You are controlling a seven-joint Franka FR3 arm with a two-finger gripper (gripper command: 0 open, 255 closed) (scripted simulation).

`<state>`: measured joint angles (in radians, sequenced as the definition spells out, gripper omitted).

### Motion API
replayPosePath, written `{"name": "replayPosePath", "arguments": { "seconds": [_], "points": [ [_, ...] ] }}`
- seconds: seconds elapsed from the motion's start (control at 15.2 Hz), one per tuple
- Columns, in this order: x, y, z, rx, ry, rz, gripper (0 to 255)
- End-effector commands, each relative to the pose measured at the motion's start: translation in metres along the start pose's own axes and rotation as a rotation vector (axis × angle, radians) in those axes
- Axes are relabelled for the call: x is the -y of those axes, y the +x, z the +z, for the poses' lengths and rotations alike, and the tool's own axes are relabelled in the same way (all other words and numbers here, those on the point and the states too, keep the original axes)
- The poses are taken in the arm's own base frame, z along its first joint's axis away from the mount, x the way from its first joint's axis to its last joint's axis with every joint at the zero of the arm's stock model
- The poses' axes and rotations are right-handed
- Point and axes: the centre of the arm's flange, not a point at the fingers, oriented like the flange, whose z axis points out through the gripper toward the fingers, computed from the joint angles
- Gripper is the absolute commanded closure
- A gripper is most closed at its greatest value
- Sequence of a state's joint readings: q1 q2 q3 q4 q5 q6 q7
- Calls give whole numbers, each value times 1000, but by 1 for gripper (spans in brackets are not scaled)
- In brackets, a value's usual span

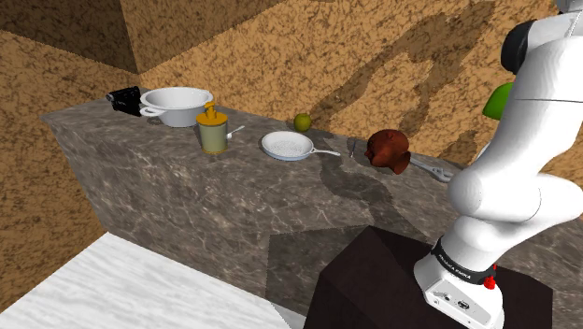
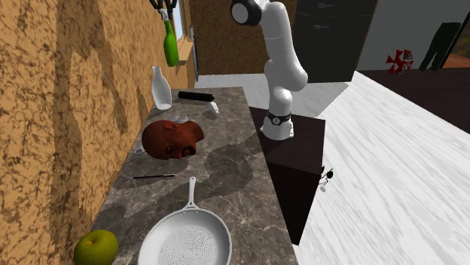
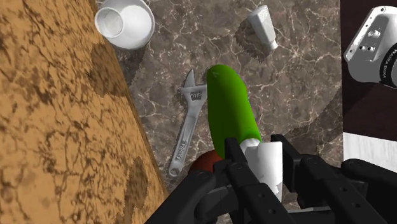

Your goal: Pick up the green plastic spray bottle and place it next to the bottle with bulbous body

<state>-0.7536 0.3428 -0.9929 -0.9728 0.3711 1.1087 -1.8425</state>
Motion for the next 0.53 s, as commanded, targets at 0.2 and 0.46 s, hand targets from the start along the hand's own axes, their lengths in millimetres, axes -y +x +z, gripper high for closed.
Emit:
{"name": "replayPosePath", "arguments": {
  "seconds": [0.2,0.46],
  "points": [
    [-2,-2,28,2,0,-1,255],
    [-3,-3,49,2,0,-1,255]
  ]
}}
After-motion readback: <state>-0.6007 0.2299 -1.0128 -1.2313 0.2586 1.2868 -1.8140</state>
